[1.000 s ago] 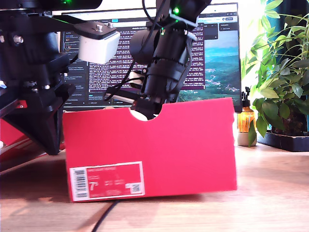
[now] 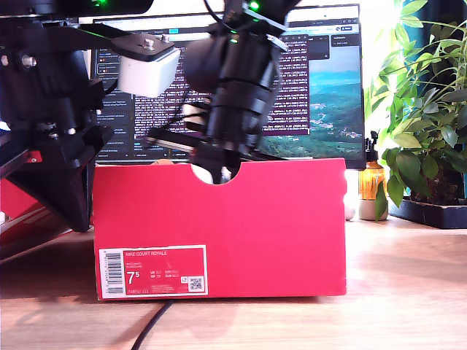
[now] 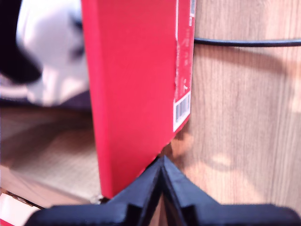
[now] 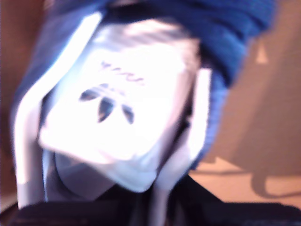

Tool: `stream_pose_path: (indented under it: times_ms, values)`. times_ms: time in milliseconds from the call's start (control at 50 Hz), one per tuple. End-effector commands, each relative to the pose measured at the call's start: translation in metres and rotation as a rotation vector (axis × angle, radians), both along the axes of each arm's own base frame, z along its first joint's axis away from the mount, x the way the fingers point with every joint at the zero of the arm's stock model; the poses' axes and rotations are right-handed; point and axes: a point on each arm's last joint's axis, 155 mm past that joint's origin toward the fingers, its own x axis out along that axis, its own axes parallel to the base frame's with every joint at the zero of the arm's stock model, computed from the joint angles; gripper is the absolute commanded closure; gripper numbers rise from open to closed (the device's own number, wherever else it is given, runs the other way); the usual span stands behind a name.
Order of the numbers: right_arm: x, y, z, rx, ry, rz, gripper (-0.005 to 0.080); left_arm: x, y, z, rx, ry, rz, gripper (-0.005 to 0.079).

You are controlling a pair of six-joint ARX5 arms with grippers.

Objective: Pack the blue shoes by picking the first shoe and placing it inside the red shoebox, left side, then picking and rotating the second shoe and placing it in the shoebox

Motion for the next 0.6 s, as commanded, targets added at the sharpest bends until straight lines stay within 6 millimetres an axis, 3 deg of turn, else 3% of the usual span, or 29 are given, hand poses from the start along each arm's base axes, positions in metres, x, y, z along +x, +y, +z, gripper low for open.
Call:
stream_pose_path:
  times_ms: [0,100,320,580]
  values:
    - [0.003,0.024,0.023,0.065,-0.055,0.053,0.057,0.003,-0.001,-0.001,-0.002,-0.008,-0.005,0.0761]
    - [0.001,0.02,0.023,0.052,-0.047,0.068,0.0514,0.003,-0.001,-0.001,-0.002,-0.009,-0.005,0.0761]
    - [0.001,0.004,0.019,-0.014,-0.05,0.099,0.0497,0.003,-0.001,-0.001,-0.001,-0.009,-0.004,0.0761]
    - [0.006,0.0,0.02,-0.022,-0.061,0.089,0.0477,0.003,-0.001,-0.001,0.0,-0.008,-0.004,0.0761]
